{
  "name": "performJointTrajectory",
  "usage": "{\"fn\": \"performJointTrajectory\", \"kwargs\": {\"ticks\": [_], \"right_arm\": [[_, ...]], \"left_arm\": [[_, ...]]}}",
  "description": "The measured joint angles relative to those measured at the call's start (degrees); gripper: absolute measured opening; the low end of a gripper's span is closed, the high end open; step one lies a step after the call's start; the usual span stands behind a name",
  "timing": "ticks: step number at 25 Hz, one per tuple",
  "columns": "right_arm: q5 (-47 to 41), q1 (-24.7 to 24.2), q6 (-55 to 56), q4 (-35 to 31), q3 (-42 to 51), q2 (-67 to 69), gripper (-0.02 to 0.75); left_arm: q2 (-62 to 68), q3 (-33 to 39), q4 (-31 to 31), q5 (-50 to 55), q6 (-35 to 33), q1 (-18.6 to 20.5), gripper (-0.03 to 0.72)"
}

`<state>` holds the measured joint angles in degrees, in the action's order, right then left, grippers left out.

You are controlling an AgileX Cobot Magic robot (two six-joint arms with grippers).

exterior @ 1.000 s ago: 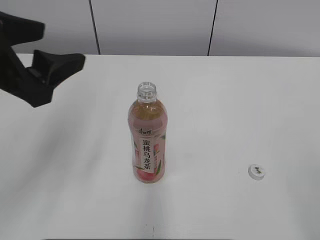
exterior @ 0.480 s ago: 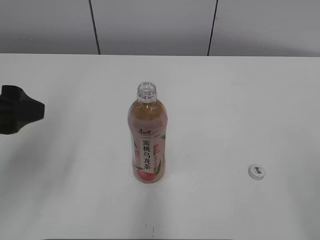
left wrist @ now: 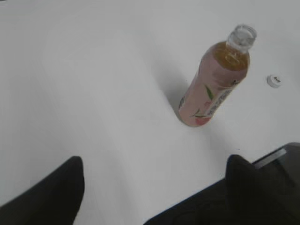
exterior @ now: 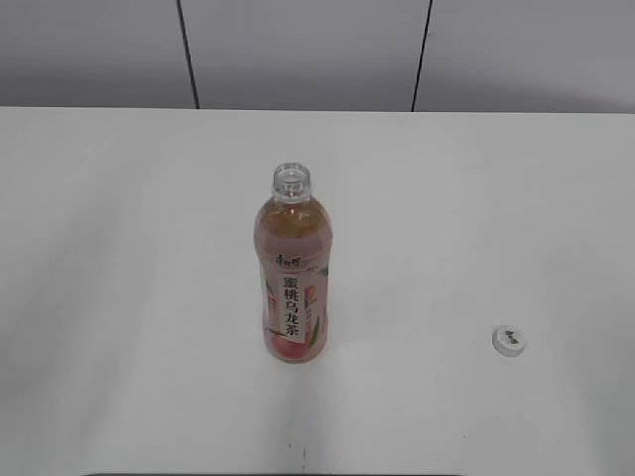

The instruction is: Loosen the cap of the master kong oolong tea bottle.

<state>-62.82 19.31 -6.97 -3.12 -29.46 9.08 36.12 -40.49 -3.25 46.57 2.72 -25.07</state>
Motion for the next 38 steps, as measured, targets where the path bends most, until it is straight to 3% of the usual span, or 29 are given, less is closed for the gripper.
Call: {"fn": "performJointTrajectory", "kwargs": {"ticks": [7, 10, 16, 38], "right_arm": [[0.0, 0.0, 0.0, 0.0, 0.0, -0.1, 0.539], [0.0, 0.0, 0.0, 0.0, 0.0, -0.1, 0.539], [0.0, 0.0, 0.0, 0.0, 0.0, -0.1, 0.539], [0.0, 0.0, 0.0, 0.0, 0.0, -0.1, 0.538]], "left_arm": [[-12.5, 0.3, 2.3, 15.1, -1.6, 0.0, 0.536], [-18.6, 3.8, 0.2, 17.1, -6.2, 0.0, 0.523], [-27.0, 7.2, -2.7, 12.5, -10.8, 0.0, 0.512], [-27.7, 8.3, -2.7, 12.2, -10.9, 0.0, 0.48]]}}
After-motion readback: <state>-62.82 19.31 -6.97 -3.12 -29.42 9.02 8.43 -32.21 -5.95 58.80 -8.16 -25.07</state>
